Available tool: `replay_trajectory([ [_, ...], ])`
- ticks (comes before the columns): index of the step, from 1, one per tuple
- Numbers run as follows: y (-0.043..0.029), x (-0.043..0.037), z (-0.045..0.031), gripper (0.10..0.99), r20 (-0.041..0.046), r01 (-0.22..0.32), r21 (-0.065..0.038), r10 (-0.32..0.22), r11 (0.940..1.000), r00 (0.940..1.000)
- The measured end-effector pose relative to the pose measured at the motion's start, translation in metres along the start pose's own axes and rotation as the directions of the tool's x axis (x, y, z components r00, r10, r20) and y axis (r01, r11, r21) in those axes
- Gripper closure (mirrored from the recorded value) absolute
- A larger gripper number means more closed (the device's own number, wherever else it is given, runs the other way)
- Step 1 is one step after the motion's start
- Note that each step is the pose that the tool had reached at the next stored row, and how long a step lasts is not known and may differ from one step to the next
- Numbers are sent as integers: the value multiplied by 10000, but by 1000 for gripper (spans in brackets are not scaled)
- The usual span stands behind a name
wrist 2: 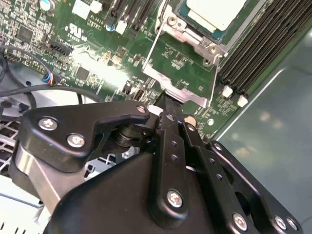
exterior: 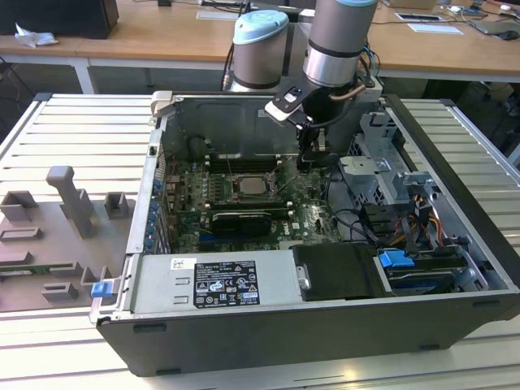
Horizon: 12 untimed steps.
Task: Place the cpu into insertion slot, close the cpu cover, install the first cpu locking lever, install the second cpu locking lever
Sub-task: 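Close the cpu cover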
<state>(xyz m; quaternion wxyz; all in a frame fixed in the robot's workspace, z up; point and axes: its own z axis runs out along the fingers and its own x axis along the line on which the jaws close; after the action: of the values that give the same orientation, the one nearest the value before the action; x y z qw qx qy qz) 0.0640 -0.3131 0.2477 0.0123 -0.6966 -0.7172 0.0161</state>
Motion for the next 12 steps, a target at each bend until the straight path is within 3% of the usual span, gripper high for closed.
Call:
replay_trajectory([
  [12,-156,4,7,980,2,15,1,-15,10000,10000],
])
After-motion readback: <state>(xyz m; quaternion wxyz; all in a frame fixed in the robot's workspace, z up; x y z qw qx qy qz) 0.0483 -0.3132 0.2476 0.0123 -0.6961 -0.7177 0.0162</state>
